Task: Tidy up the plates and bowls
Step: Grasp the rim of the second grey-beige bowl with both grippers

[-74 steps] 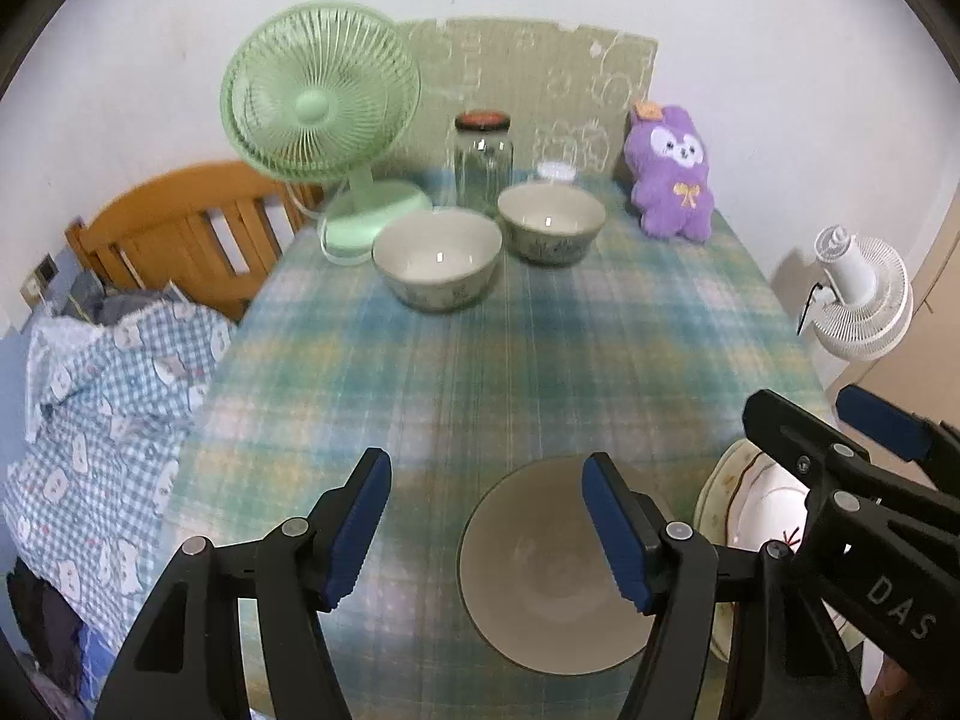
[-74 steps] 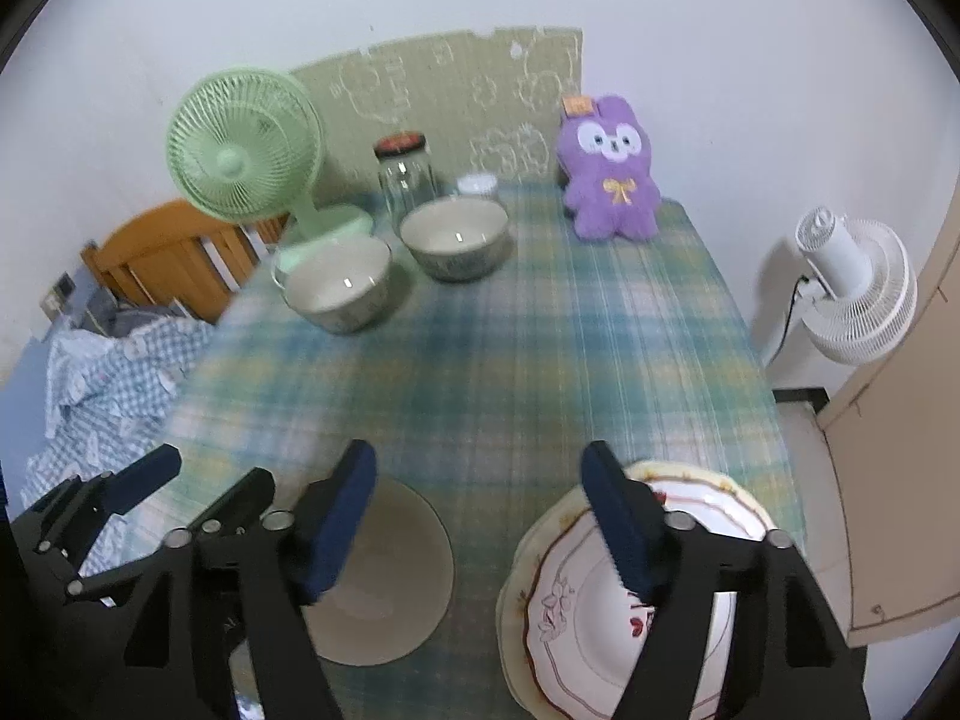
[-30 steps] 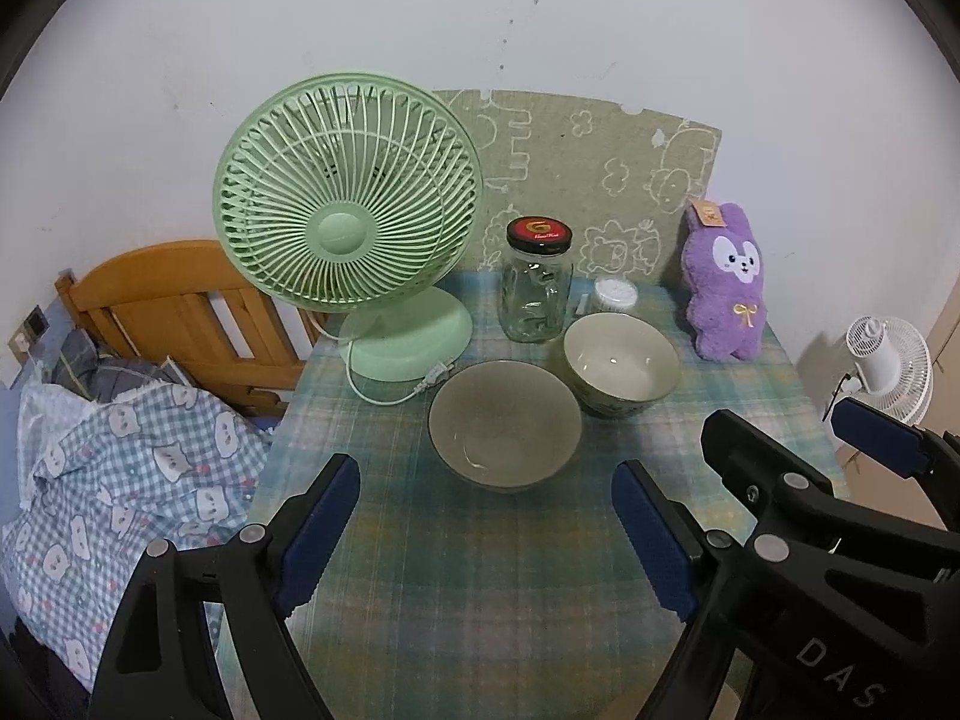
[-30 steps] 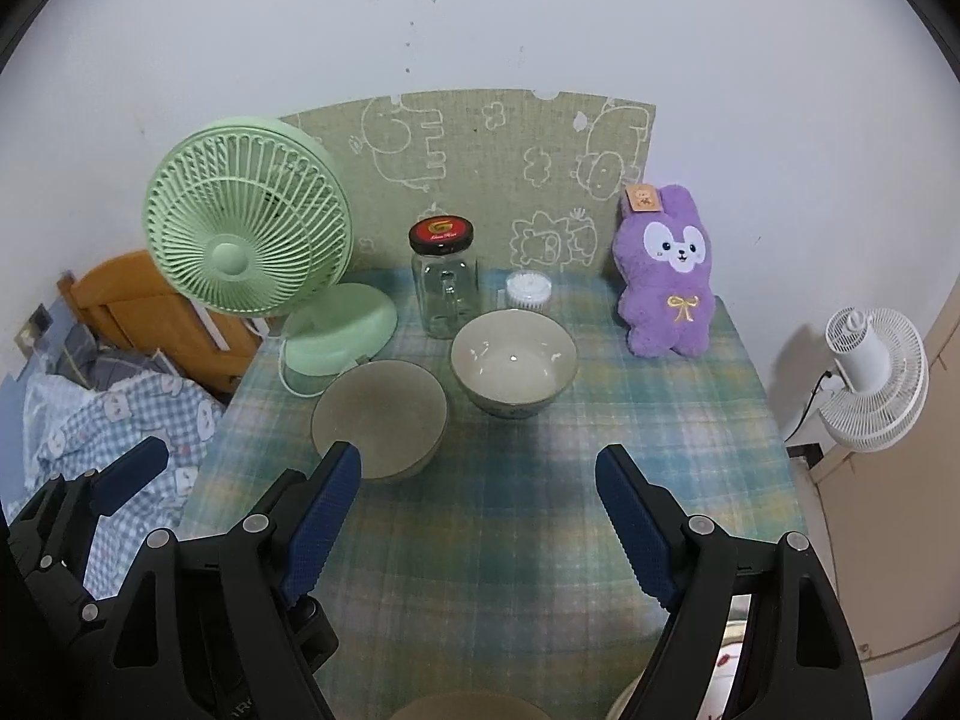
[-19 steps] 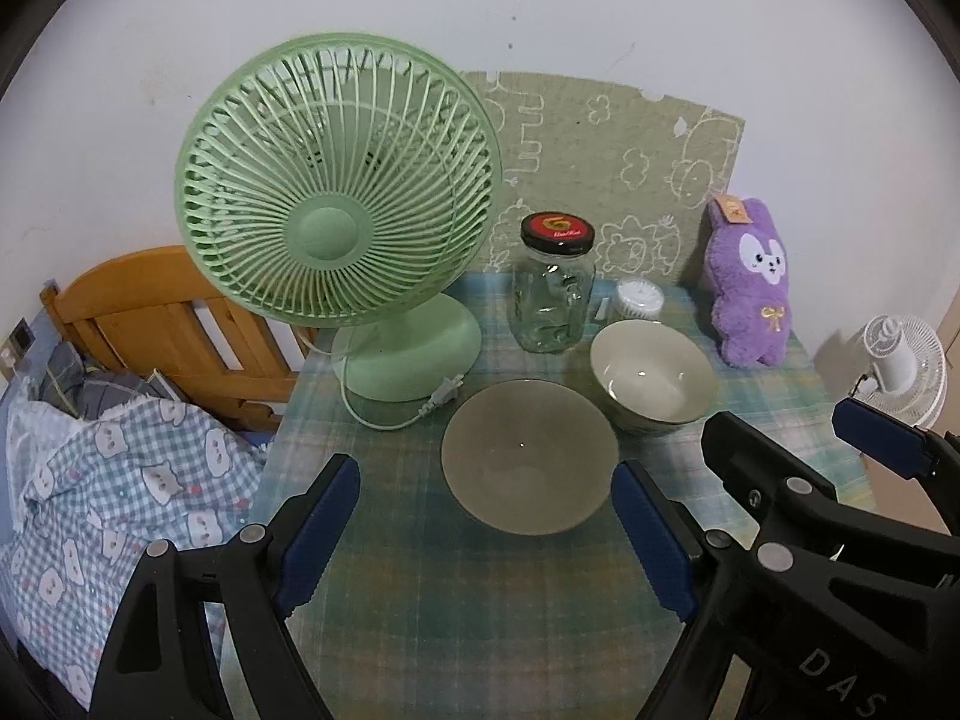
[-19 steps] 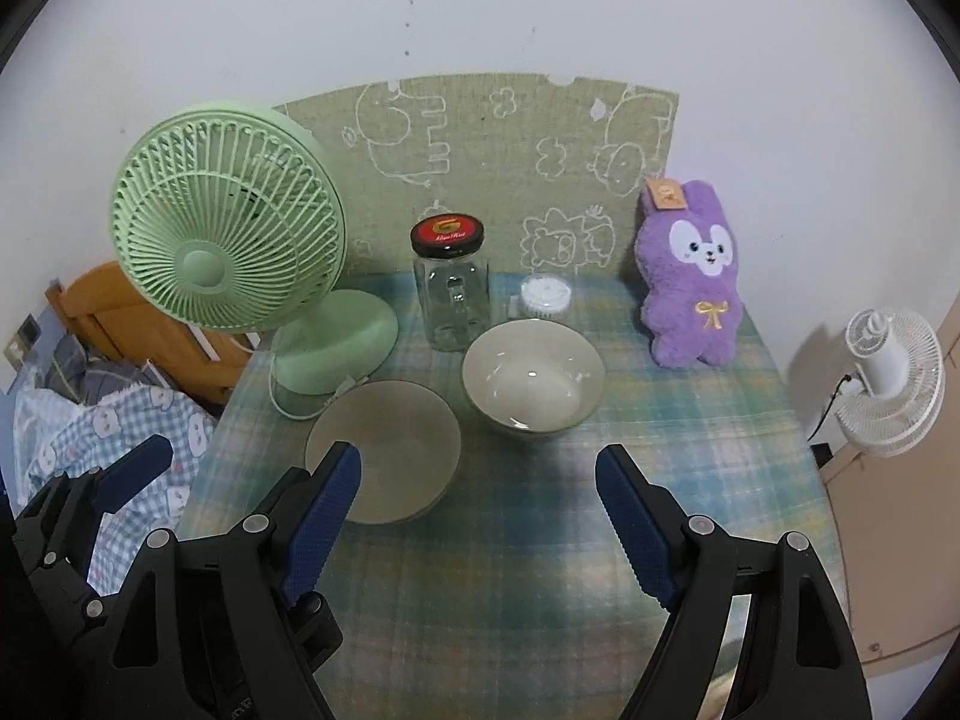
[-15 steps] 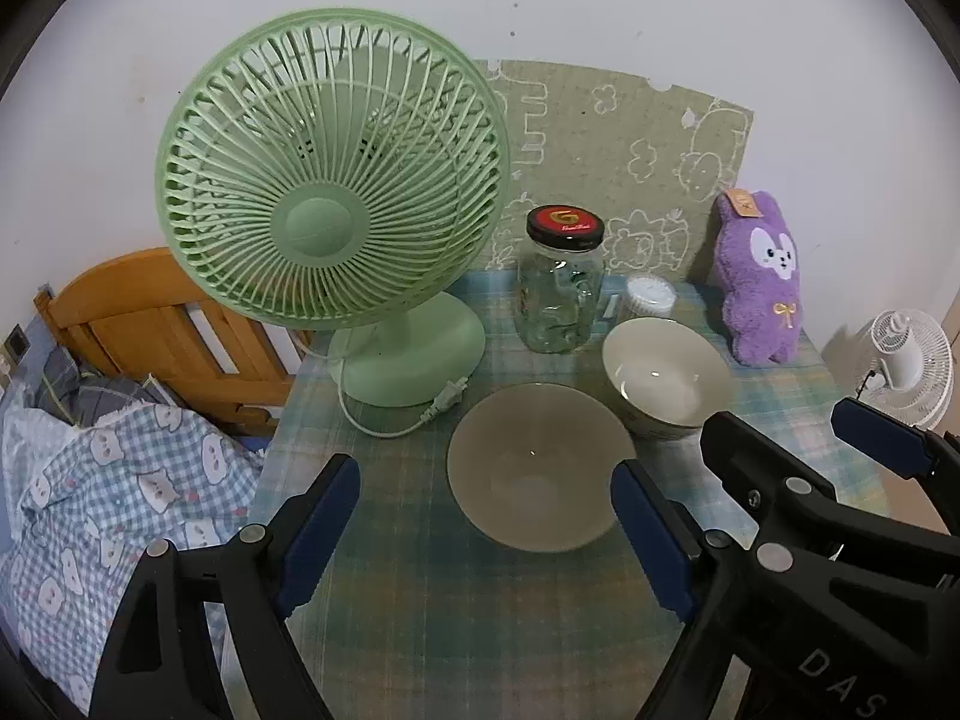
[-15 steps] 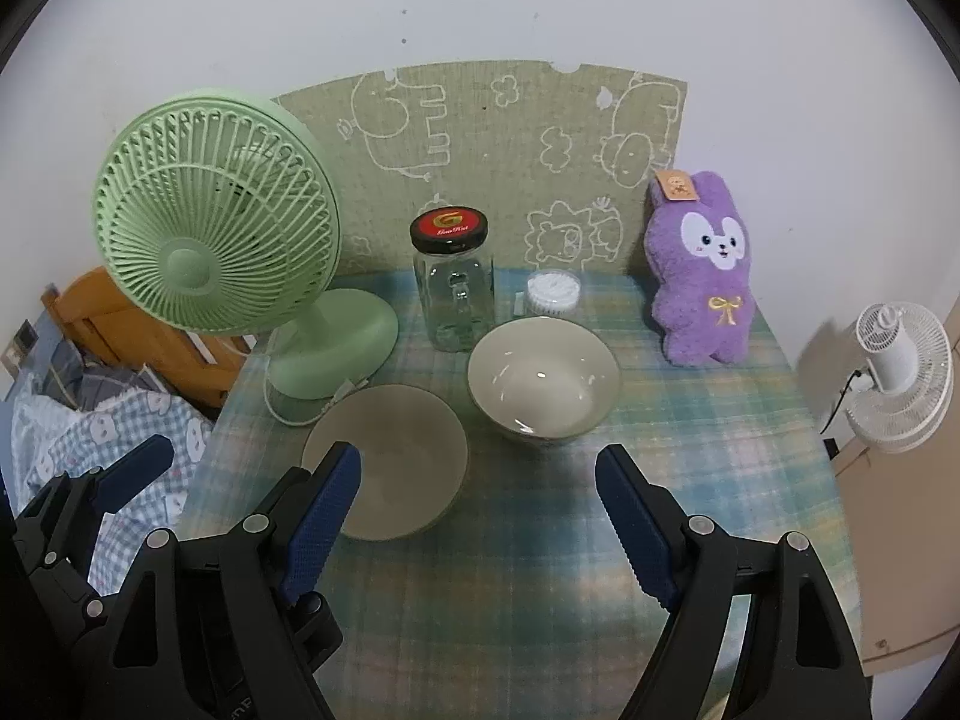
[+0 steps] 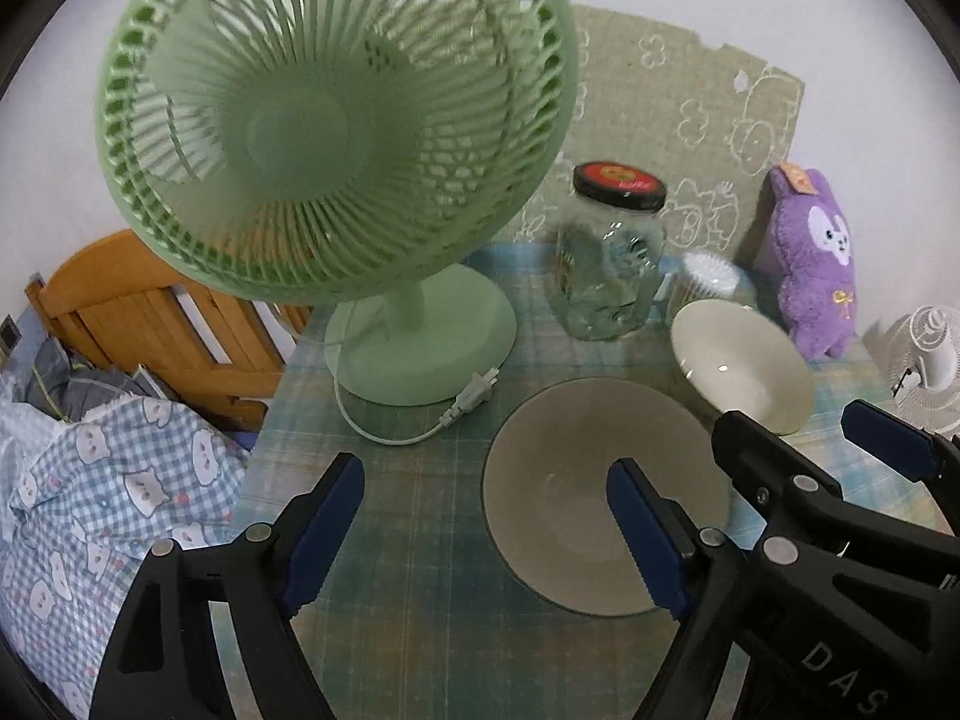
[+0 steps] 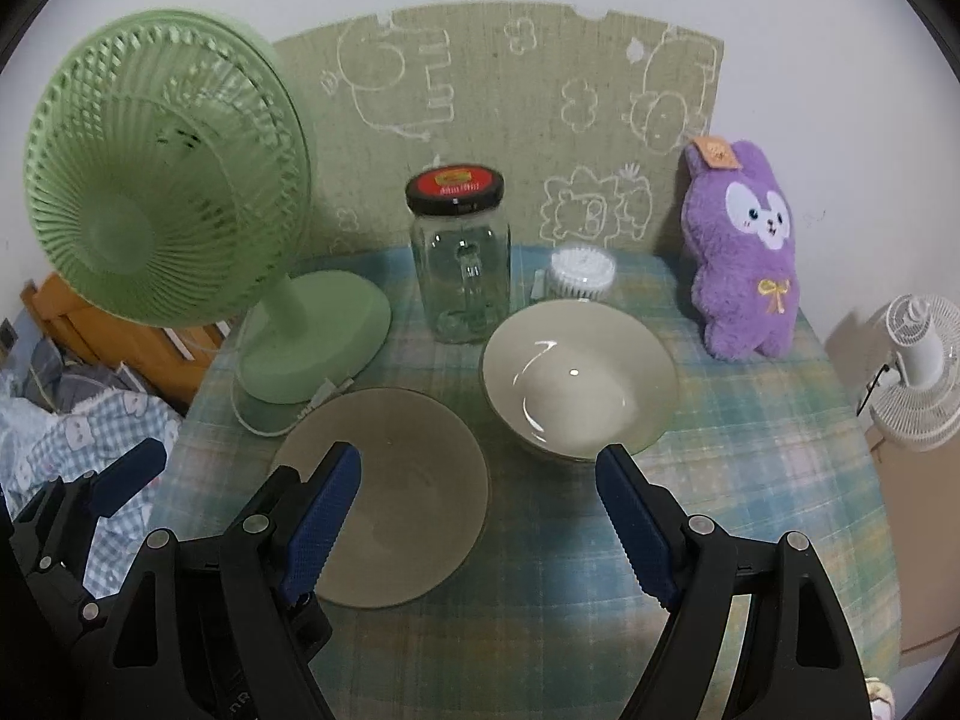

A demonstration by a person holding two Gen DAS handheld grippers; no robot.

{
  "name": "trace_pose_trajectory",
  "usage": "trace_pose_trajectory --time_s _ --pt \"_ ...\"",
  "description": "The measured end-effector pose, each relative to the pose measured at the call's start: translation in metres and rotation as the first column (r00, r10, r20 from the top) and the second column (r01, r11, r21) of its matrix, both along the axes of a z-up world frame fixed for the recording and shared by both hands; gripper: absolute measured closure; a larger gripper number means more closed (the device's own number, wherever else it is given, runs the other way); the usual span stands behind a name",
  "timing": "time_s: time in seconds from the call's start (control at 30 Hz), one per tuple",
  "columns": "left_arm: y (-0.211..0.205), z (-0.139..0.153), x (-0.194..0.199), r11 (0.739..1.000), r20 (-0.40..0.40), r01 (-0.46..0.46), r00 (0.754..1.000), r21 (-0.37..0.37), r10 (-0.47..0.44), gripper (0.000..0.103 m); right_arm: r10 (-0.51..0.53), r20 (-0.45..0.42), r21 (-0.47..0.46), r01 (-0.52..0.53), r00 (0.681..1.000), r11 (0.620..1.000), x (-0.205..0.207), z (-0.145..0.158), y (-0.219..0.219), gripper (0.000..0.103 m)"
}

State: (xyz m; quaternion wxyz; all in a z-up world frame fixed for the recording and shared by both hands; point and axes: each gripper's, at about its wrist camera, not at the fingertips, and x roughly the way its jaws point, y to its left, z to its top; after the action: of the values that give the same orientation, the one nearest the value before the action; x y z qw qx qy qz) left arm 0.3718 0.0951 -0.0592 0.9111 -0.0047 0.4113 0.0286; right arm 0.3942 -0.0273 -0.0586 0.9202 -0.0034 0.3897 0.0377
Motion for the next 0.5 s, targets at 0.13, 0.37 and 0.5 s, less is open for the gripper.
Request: trace_pose_trajectory --time_s 0.13,0.37,0.5 --pt "-0.001 -0.013 0.007 1.0 -0.019 0.008 1.0 0.006 -0.008 0.024 -0.015 -0.01 -0.03 0.014 1.0 0.999 0.009 -0.012 0.004 0.02" --pt "-0.001 -0.029 0.016 1.0 -0.053 0.02 0.998 0.002 -0.02 0.029 -0.033 -0.054 -0.018 0.032 0.998 0.999 0.019 -0.031 0.006 0.024" --pt "0.0 -0.038 0.019 1.0 -0.069 0.025 0.997 -0.015 -0.026 0.035 -0.021 -0.072 -0.024 0.019 0.997 1.0 0.025 -0.04 0.01 0.03"
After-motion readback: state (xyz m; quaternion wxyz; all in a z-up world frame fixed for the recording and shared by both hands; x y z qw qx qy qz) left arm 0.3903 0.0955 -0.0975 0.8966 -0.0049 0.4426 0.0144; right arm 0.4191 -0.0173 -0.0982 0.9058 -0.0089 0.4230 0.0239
